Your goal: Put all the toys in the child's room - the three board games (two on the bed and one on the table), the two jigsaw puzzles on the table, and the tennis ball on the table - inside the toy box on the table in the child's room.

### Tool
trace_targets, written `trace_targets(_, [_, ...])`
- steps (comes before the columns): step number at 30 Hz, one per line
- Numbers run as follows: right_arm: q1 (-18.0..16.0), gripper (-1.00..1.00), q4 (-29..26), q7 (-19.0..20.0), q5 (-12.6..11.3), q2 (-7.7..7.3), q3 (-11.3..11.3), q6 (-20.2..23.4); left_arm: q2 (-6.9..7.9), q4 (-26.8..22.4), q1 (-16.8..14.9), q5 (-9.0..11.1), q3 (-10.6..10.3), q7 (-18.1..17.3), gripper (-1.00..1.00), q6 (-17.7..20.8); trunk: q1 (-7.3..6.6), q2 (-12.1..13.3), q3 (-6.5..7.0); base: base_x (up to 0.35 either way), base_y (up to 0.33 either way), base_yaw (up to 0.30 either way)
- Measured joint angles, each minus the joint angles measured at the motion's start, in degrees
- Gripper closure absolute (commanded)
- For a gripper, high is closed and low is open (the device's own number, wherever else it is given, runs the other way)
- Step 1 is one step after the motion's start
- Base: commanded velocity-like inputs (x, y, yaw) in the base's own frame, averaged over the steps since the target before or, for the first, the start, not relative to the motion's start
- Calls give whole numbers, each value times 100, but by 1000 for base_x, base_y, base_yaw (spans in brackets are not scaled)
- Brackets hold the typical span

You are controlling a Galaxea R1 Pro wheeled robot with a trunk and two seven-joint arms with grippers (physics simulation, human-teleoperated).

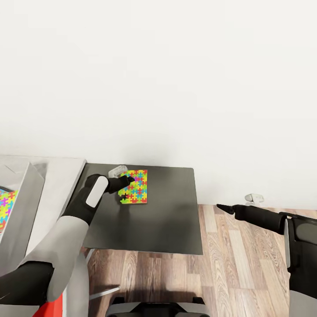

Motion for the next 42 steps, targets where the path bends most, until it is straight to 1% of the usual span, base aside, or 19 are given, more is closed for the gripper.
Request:
trace_targets(6, [1, -100, -1, 0, 0, -2, 0, 0, 6, -4, 3, -3, -7, 3, -100, -4, 1, 0, 0, 86, 0, 0])
trace_targets(19, [-1, -100, 0, 0, 0, -10, 0, 0, 67, -6, 8, -6, -20, 9, -100, -6, 1, 0, 0, 21, 0, 0])
trace_targets(37, [6, -100, -3, 0, 0, 20, 0, 0, 79, -6, 22, -6, -21, 9, -100, -6, 1, 0, 0, 2, 0, -1])
trace_targets(42, [7, -100, -4, 0, -2, 23, 0, 0, 79, -6, 24, -7, -21, 9, -100, -6, 1, 0, 0, 0, 0, -85])
